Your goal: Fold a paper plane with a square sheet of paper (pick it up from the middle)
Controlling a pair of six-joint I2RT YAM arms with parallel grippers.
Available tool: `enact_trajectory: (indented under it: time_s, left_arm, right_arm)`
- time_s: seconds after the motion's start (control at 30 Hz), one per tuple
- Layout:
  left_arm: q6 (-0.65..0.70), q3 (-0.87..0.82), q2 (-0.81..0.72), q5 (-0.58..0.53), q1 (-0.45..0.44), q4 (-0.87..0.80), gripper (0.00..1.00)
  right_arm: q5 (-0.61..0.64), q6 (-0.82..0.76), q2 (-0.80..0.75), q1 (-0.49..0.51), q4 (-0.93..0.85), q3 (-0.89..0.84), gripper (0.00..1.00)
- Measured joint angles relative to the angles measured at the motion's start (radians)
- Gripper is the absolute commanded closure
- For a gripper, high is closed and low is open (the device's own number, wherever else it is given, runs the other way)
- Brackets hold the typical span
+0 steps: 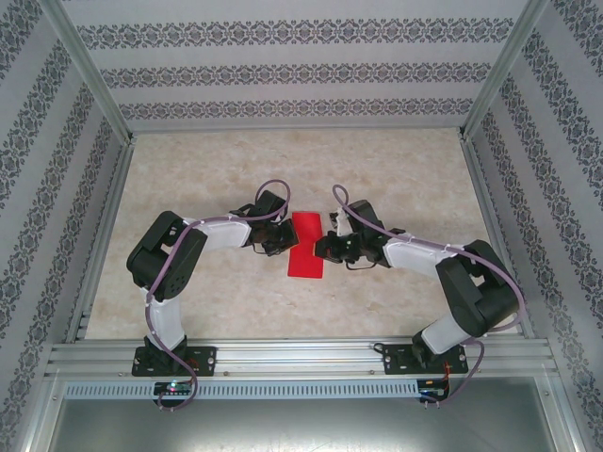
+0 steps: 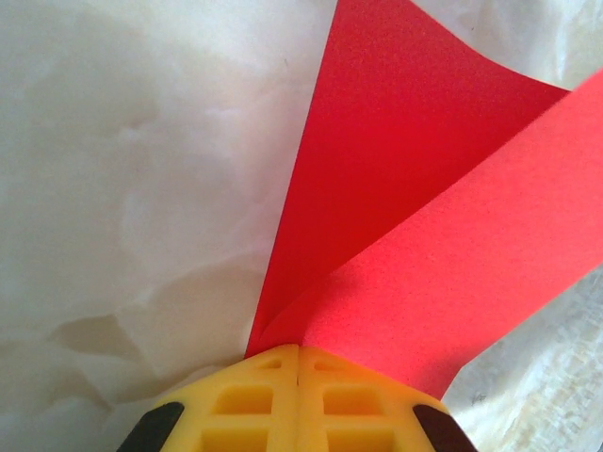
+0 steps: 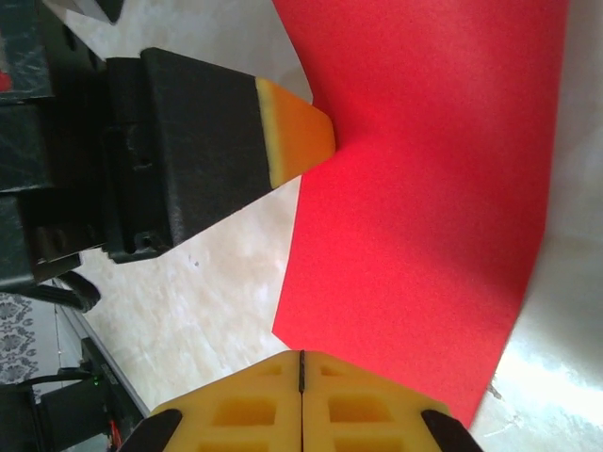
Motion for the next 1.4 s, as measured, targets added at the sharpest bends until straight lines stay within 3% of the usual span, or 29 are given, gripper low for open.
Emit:
enact_trajectory:
  time_s: [0.33,0.63,0.9,1.13,1.4]
  left_arm:
    - [0.004,0.0,0.0,0.0,0.0,0.0,1.0]
    - [0.005,0.0,0.0,0.0,0.0,-0.002,1.0]
    - [0.007,0.0,0.0,0.0,0.0,-0.002,1.0]
    - [0.008,0.0,0.0,0.0,0.0,-0.002,1.0]
    - [0.008,0.0,-0.002,-0.005,0.0,-0.008,1.0]
  right_arm:
    - [-0.006,0.006,0.127,0.023,0.012,-0.021,0.93]
    - [0.011,0.001,0.118,0.031,0.004,-0.029,0.93]
    - [-0.008,0.013,0.007,0.051,0.03,-0.076,0.91]
    - [-0.01,0.011,0.074,0.05,0.053,-0.109,0.92]
    - [0.007,0.004,0.039,0.056,0.002,-0.102,0.92]
